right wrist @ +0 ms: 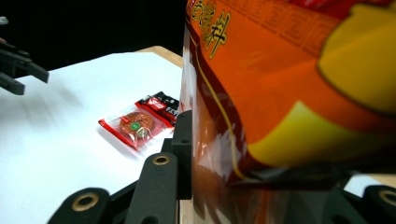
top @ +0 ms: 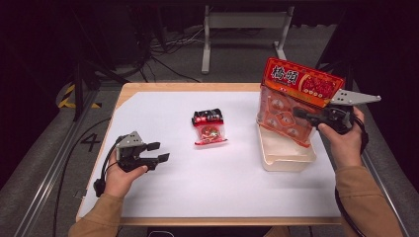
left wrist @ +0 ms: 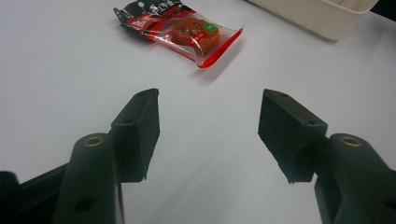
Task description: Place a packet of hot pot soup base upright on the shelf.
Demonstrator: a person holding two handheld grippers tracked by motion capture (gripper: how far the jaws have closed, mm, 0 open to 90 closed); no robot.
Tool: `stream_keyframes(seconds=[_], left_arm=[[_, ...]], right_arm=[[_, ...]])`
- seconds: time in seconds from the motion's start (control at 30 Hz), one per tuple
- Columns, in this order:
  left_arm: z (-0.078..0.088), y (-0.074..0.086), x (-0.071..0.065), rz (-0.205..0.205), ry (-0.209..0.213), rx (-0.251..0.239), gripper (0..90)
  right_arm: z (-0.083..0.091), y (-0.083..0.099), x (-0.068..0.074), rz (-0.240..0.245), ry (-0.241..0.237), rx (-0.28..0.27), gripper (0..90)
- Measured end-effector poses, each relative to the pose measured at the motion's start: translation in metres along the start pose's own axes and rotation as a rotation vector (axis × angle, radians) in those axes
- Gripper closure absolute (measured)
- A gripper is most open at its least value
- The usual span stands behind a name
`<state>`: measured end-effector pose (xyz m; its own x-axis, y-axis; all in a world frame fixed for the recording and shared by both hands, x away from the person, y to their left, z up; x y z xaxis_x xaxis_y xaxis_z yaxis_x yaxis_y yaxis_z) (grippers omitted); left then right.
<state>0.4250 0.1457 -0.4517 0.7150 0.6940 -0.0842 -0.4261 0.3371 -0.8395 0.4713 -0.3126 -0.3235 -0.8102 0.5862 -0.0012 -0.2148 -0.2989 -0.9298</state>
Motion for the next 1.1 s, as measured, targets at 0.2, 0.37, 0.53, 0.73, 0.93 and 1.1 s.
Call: stream_keyframes(seconds=[0.2, 0.37, 0.53, 0.73, 0.93, 1.1], left_arm=[[0.0, 0.001, 0.002, -0.005, -0.001, -0.002, 39.6], [0.001, 0.0, 0.001, 0.002, 0.0, -0.002, 39.6], [0.0, 0.001, 0.002, 0.0, -0.002, -0.003, 39.7], [0.0, 0.001, 0.001, -0.002, -0.002, 0.004, 39.6], [-0.001, 0.001, 0.001, -0.005, -0.003, 0.005, 39.5], [-0.002, 0.002, 0.0, -0.002, -0.001, 0.008, 39.5]], right_arm=[[-0.002, 0.011, 0.0, -0.041, 0.049, 0.039, 70.4], [-0.007, 0.021, 0.0, -0.058, 0.062, 0.055, 70.4], [-0.007, 0.027, -0.003, -0.069, 0.07, 0.059, 70.4], [-0.01, 0.037, -0.003, -0.092, 0.06, 0.071, 70.3], [-0.015, 0.044, -0.002, -0.081, 0.055, 0.094, 70.3], [-0.024, 0.054, -0.003, -0.084, 0.057, 0.117, 70.3]])
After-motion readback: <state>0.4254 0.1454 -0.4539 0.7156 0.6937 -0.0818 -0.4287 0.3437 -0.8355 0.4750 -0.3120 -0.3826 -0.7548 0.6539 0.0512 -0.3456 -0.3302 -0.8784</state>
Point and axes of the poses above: each handheld gripper's, and its own axes: z roughly backward along the jaws, y roughly out of its underside, x roughly to its left, the point moved 8 cm from there along -z, roughly forward along the jaws, and after that the axes turned 8 degrees about -y, right-handed, at the moved point
